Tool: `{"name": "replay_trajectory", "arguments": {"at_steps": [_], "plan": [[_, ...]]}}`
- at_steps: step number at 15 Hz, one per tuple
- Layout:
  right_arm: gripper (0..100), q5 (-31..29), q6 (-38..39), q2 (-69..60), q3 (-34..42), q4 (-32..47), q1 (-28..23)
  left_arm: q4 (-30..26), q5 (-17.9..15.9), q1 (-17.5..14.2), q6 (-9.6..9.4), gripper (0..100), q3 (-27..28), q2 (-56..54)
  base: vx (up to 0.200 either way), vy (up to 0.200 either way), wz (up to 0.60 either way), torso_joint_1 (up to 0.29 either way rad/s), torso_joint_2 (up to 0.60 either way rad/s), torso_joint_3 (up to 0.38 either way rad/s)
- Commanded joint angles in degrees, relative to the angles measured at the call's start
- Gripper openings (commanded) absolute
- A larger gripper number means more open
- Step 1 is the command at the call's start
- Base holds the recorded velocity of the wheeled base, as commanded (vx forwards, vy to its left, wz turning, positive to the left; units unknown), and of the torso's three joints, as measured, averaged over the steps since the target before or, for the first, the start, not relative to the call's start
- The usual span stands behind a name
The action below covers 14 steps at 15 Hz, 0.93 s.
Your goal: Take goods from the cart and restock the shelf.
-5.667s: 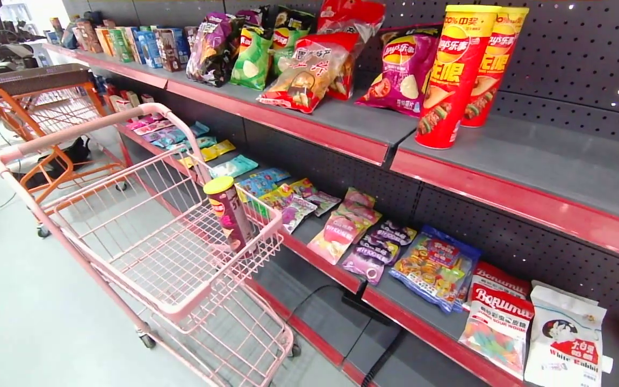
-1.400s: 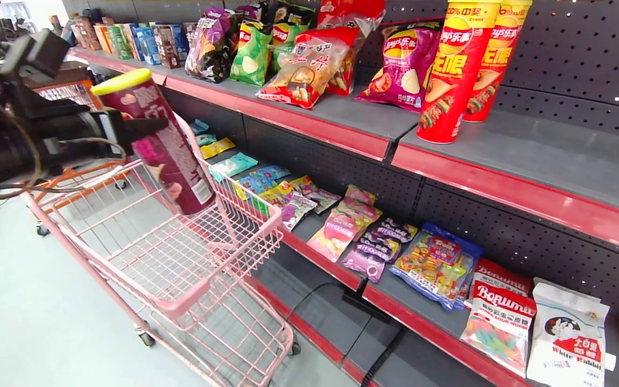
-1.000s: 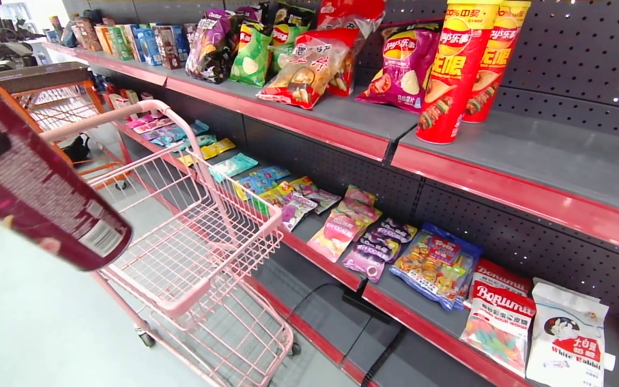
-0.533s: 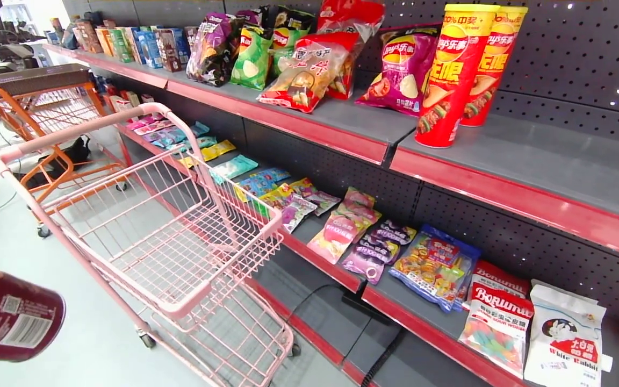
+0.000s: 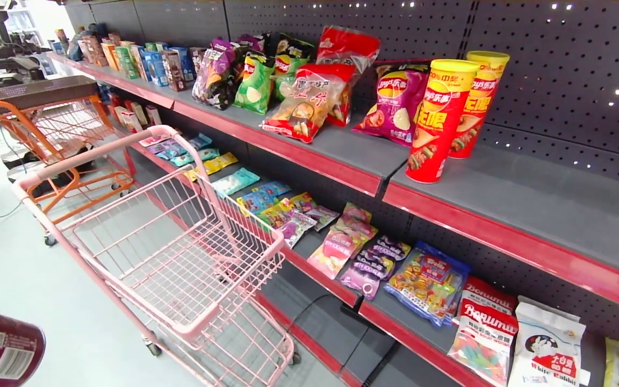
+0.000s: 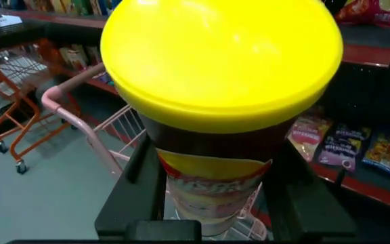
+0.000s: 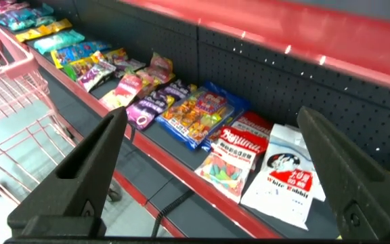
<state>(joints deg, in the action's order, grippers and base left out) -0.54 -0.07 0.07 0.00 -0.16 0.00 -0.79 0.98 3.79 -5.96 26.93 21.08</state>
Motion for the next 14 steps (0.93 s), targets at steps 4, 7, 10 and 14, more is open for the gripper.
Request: {"name": "replay_trajectory", "arguments": {"at_steps": [4,7,10,14], "plan": [[100,0.01,-0.01,0.01,0.0,-0.02,0.0,0.0,0.34,-0.01,-0.98,0,-0.91,0.46,0.0,0.0,-0.15,0.231,-0.59,-0.366],[100,0.1,-0.01,0.01,0.0,-0.02,0.0,-0.09,0.26,-0.01,-1.86,0,-1.09,0.19,0.0,0.0,-0.6,0.064,-0.2,-0.103],[100,0.1,-0.01,0.01,0.0,-0.02,0.0,-0.09,0.17,0.08,-3.27,0,-1.35,0.19,0.0,0.0,-0.6,0.025,0.0,-0.015],[100,0.1,0.07,0.01,0.0,-0.02,0.0,-0.09,-0.27,0.16,-3.36,0,-2.23,-0.6,0.0,0.0,-0.6,0.004,0.0,0.001]]}}
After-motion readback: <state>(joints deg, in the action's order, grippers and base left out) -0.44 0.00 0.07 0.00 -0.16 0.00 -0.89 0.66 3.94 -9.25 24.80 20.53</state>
